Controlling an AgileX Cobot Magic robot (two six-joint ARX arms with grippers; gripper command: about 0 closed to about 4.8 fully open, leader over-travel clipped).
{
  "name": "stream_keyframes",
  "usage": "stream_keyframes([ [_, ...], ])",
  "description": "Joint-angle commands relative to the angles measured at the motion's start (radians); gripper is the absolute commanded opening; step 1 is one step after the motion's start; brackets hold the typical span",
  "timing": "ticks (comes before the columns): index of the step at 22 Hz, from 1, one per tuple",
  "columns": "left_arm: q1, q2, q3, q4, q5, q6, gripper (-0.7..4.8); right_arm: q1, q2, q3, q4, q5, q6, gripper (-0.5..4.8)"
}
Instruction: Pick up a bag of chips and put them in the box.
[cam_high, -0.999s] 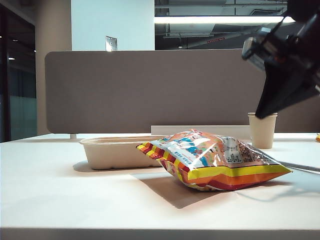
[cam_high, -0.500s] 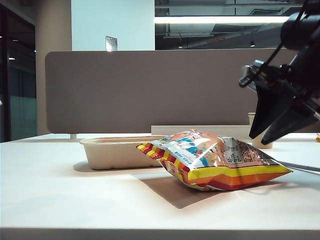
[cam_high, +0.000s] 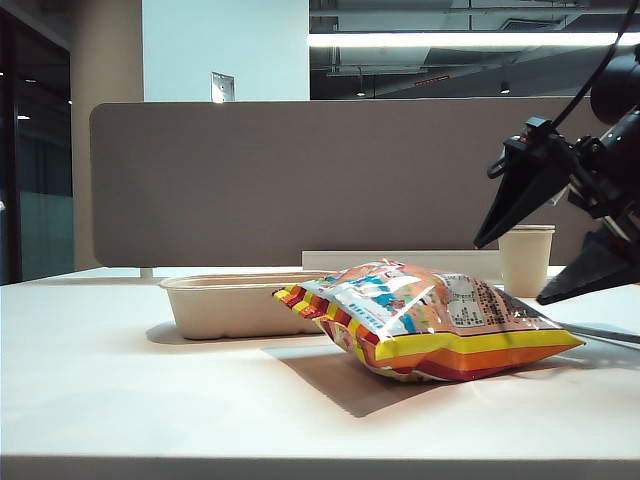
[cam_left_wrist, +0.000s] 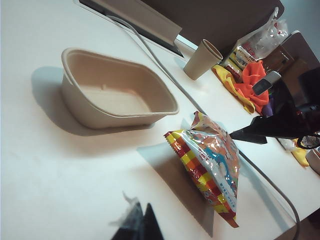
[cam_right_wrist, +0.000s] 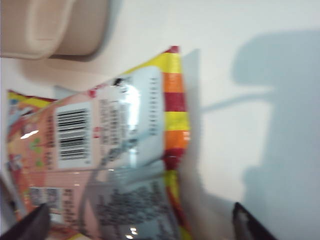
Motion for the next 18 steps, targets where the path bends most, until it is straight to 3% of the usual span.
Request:
stream_keyframes([
  [1, 0.000, 0.000, 0.005, -0.018, 0.014, 0.001, -0.06, -0.002, 0.039, 0.005, 0.017, -0.106, -0.007, 4.79],
  [14, 0.000, 0.000, 0.005, -0.018, 0.013, 0.009, -0.06, -0.001, 0.124, 0.008, 0.024, -0.109, -0.030, 4.79],
  [18, 0.000, 0.000, 0.005, -0.018, 0.014, 0.011, -0.06, 0.000, 0.124, 0.008, 0.016, -0.154, -0.032, 4.79],
])
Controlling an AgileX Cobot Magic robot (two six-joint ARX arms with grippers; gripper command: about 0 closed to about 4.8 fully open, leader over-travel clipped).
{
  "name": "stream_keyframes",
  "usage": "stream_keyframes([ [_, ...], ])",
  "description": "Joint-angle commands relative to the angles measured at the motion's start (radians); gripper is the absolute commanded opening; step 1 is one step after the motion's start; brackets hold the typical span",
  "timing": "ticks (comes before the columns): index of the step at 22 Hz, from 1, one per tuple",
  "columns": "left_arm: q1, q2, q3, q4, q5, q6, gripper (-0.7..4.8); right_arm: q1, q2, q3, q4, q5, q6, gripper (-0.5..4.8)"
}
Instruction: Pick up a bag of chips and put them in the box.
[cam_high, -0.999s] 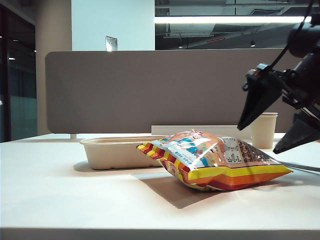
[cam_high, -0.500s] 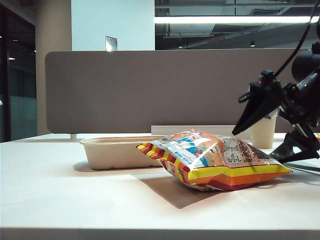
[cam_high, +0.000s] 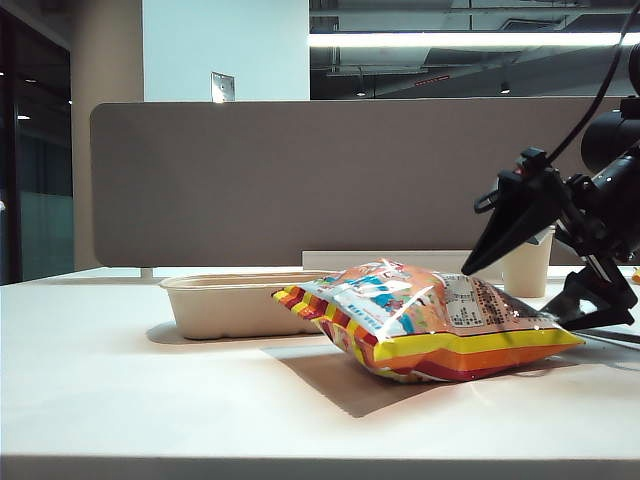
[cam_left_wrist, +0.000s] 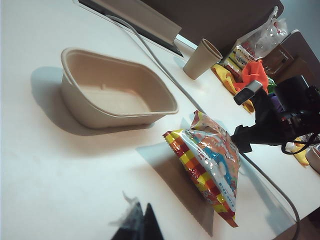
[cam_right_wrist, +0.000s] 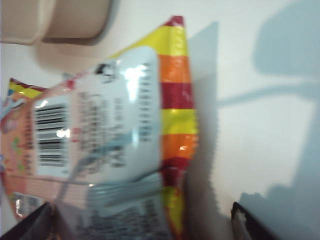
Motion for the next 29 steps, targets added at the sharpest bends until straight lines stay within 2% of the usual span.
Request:
stream_keyframes([
  [1, 0.000, 0.000, 0.005, -0.018, 0.011, 0.008, -0.06, 0.005, -0.002, 0.004, -0.014, -0.039, -0.017, 4.79],
  [11, 0.000, 0.000, 0.005, -0.018, 0.010, 0.008, -0.06, 0.022, 0.047, 0.004, -0.047, -0.022, -0.048, 4.79],
  [15, 0.000, 0.000, 0.005, -0.018, 0.010, 0.009, -0.06, 0.034, 0.069, 0.004, -0.046, 0.028, -0.049, 4.78],
  [18, 0.000, 0.000, 0.005, -0.018, 0.010, 0.012, -0.06, 0.040, 0.075, 0.004, -0.043, 0.045, -0.060, 3.93],
  [22, 0.000, 0.000, 0.005, -0.018, 0.008, 0.012, -0.06, 0.039, 0.074, 0.005, -0.042, 0.046, -0.060, 3.57],
  [25, 0.000, 0.000, 0.005, -0.018, 0.008, 0.013, -0.06, 0.038, 0.074, 0.005, -0.042, 0.057, -0.064, 2.94],
  [29, 0.000, 0.000, 0.004, -0.018, 0.008, 0.031, -0.06, 0.038, 0.074, 0.005, -0.036, 0.053, -0.066, 2.72],
])
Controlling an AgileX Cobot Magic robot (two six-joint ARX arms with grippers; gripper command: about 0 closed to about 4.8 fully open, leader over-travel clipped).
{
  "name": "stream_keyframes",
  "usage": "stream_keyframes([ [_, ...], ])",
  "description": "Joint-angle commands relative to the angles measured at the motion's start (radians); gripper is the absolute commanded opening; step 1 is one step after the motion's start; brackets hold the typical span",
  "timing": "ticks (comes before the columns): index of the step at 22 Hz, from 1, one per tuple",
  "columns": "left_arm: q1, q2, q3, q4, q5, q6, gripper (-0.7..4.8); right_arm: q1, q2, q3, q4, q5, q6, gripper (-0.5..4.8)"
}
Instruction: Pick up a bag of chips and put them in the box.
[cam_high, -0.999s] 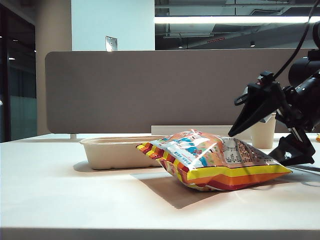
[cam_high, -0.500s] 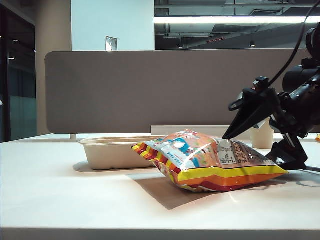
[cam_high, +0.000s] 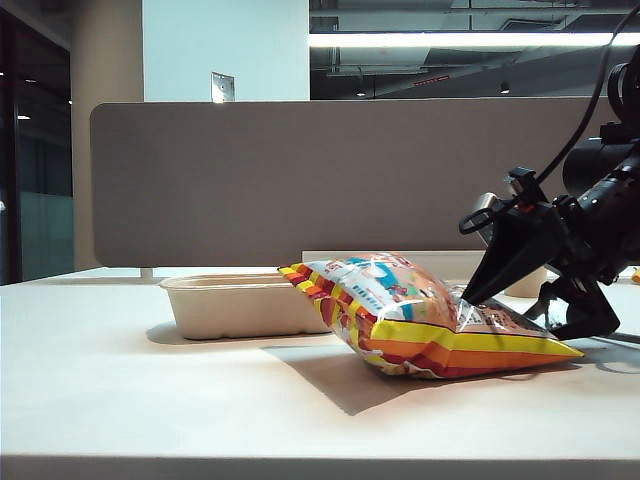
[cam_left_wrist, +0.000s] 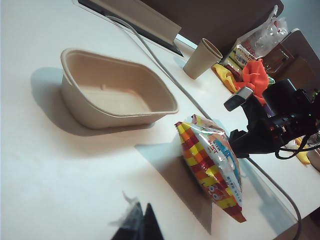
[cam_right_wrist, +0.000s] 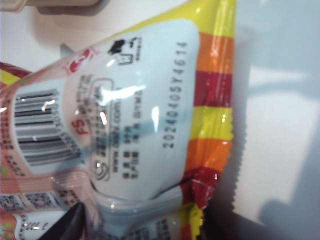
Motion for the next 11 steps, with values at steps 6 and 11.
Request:
stream_keyframes([
  [6, 0.000, 0.001, 0.004, -0.018, 0.008, 0.022, -0.06, -0.001, 0.003, -0.003, 0.002, -0.024, -0.008, 1.66],
  [11, 0.000, 0.001, 0.004, -0.018, 0.008, 0.023, -0.05, -0.004, -0.001, -0.003, -0.002, -0.101, -0.008, 1.45],
])
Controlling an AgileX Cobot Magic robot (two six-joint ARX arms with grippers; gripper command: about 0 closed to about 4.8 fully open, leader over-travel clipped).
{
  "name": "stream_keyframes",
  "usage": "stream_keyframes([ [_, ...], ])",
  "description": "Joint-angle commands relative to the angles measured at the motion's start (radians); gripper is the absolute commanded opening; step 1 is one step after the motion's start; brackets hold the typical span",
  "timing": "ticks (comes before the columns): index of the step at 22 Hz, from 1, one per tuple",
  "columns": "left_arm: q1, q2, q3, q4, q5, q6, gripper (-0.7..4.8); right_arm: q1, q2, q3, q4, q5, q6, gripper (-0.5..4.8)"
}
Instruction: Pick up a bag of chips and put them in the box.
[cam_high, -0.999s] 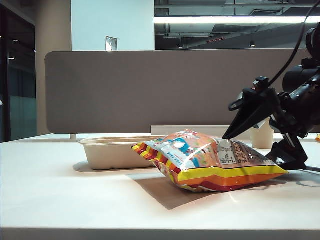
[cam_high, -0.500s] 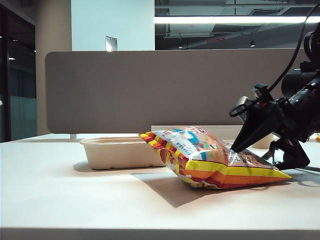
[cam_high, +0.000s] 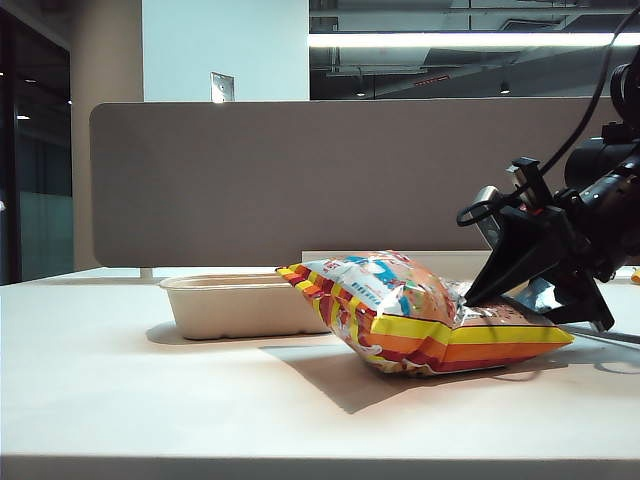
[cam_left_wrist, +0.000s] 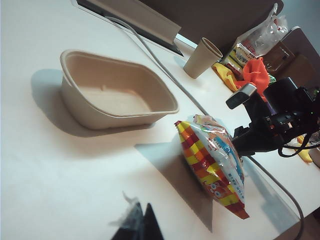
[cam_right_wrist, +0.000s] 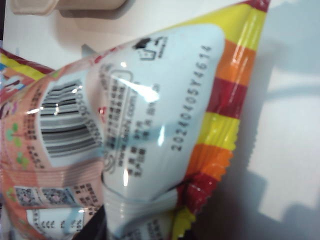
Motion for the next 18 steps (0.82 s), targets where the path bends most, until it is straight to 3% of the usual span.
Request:
stream_keyframes([
  [1, 0.000, 0.000, 0.004, -0.018, 0.008, 0.008, -0.06, -0.003, -0.001, -0.003, -0.003, -0.082, -0.011, 1.45],
  [10, 0.000, 0.000, 0.004, -0.018, 0.008, 0.027, -0.05, -0.034, -0.007, -0.003, -0.002, -0.343, -0.030, 1.42],
  [12, 0.000, 0.000, 0.004, -0.018, 0.008, 0.027, -0.05, -0.034, -0.020, -0.003, 0.007, -0.359, -0.031, 1.02],
  [18, 0.000, 0.000, 0.004, -0.018, 0.007, 0.031, -0.05, -0.034, -0.031, -0.002, 0.023, -0.360, -0.029, 0.83],
])
